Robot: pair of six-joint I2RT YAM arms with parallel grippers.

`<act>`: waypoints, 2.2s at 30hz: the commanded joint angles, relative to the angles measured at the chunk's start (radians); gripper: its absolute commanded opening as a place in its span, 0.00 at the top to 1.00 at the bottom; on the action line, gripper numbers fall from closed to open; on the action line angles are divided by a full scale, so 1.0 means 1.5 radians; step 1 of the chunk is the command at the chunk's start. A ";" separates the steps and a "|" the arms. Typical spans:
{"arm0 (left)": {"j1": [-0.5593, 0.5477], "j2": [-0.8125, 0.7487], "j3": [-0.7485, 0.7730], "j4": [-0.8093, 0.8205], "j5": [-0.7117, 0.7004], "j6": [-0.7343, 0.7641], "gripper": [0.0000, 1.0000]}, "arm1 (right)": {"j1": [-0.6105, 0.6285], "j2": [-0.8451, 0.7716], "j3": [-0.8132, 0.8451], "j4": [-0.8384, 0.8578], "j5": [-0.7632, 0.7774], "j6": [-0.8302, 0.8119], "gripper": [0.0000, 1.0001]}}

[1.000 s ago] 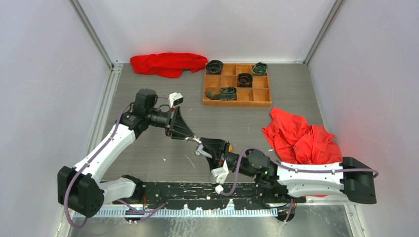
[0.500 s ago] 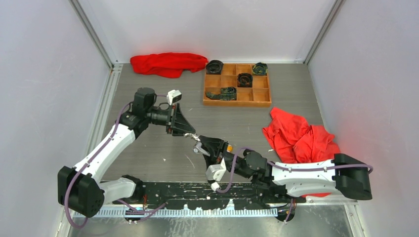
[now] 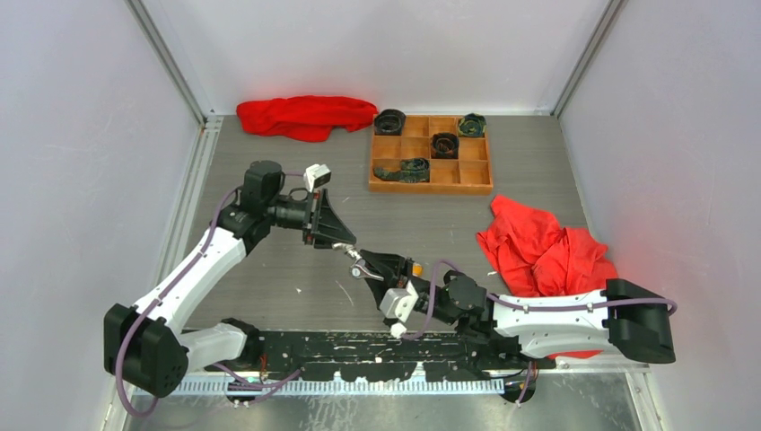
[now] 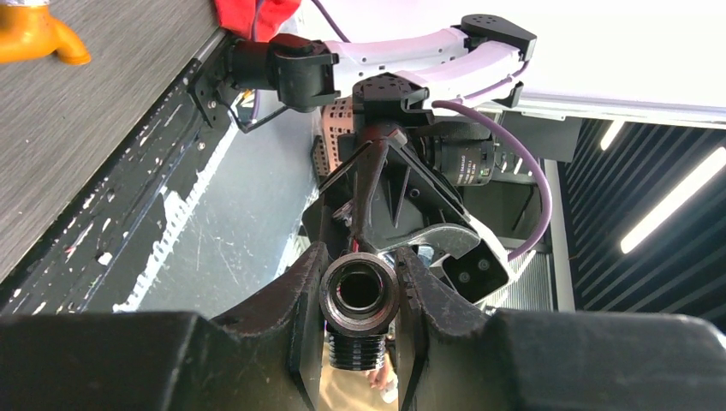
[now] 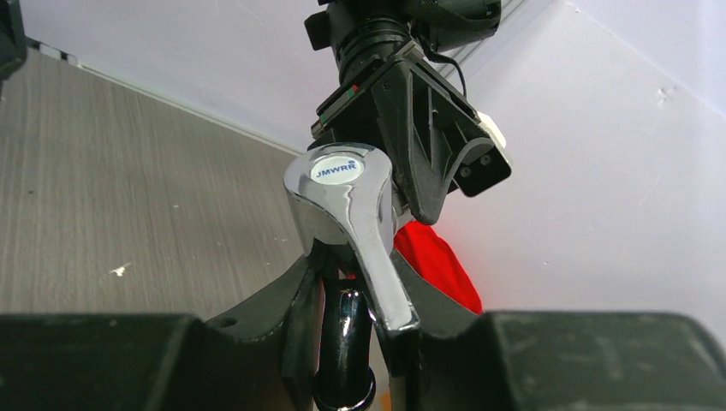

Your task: Install the water faucets

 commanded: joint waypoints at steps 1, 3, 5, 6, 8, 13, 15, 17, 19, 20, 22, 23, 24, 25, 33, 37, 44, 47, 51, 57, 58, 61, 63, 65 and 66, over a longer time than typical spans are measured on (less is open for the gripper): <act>-0.023 -0.038 -0.006 0.046 0.041 -0.020 1.00 | -0.008 -0.008 0.019 0.032 0.005 0.077 1.00; -0.022 -0.039 -0.011 0.067 0.037 -0.038 1.00 | -0.007 -0.005 0.018 0.036 0.006 0.092 1.00; -0.022 -0.041 -0.016 0.083 0.034 -0.049 1.00 | -0.008 -0.003 0.018 0.043 0.007 0.098 1.00; -0.022 -0.042 -0.017 0.086 0.033 -0.051 1.00 | -0.007 -0.004 0.017 0.047 0.007 0.100 1.00; -0.022 -0.044 -0.016 0.088 0.033 -0.053 1.00 | -0.007 -0.003 0.019 0.048 0.010 0.108 1.00; -0.022 -0.045 -0.016 0.101 0.030 -0.062 1.00 | -0.008 0.000 0.013 0.073 0.019 0.126 1.00; -0.022 -0.046 -0.017 0.102 0.030 -0.063 1.00 | -0.008 0.000 0.010 0.083 0.023 0.136 1.00; -0.022 -0.049 -0.019 0.107 0.030 -0.067 1.00 | -0.008 0.002 0.010 0.088 0.033 0.144 1.00; -0.022 -0.053 -0.020 0.110 0.024 -0.074 1.00 | -0.008 0.005 0.010 0.098 0.049 0.149 1.00; -0.022 -0.055 -0.021 0.111 0.018 -0.078 1.00 | -0.008 0.008 0.011 0.101 0.068 0.151 1.00; -0.022 -0.062 -0.025 0.109 -0.008 -0.088 1.00 | -0.008 0.013 0.012 0.112 0.086 0.150 1.00; -0.022 -0.068 -0.028 0.108 -0.026 -0.092 1.00 | -0.008 0.016 0.012 0.117 0.099 0.149 1.00; -0.022 -0.074 -0.033 0.108 -0.046 -0.095 1.00 | -0.008 0.017 0.012 0.118 0.110 0.144 1.00; -0.021 -0.081 -0.036 0.101 -0.067 -0.096 1.00 | -0.007 0.018 0.013 0.117 0.120 0.132 1.00; -0.021 -0.188 -0.063 -0.062 -0.357 -0.015 1.00 | -0.008 -0.034 -0.020 0.078 0.132 0.085 1.00; -0.030 -0.255 -0.063 -0.204 -0.568 0.110 1.00 | -0.016 -0.080 -0.041 0.045 0.157 0.099 1.00; -0.145 -0.267 -0.129 -0.207 -0.914 0.195 1.00 | -0.096 -0.159 -0.067 -0.028 0.157 0.200 1.00; -0.215 -0.221 -0.150 -0.159 -1.075 0.211 1.00 | -0.104 -0.174 -0.060 -0.052 0.152 0.206 1.00; -0.273 -0.129 -0.181 -0.051 -1.201 0.225 1.00 | -0.105 -0.175 -0.046 -0.077 0.145 0.206 1.00; -0.280 0.029 -0.186 0.051 -1.254 0.204 1.00 | -0.105 -0.187 -0.049 -0.084 0.144 0.206 1.00; -0.280 0.046 -0.187 0.061 -1.262 0.190 1.00 | -0.104 -0.192 -0.051 -0.087 0.144 0.205 1.00; -0.280 0.093 -0.195 0.098 -1.274 0.169 1.00 | -0.104 -0.211 -0.060 -0.100 0.154 0.204 1.00; -0.280 0.119 -0.209 0.135 -1.278 0.161 1.00 | -0.105 -0.220 -0.065 -0.106 0.158 0.207 1.00; -0.280 0.149 -0.210 0.154 -1.278 0.154 0.99 | -0.105 -0.225 -0.067 -0.112 0.162 0.209 1.00; -0.280 0.165 -0.206 0.153 -1.278 0.150 0.98 | -0.105 -0.225 -0.069 -0.112 0.162 0.210 1.00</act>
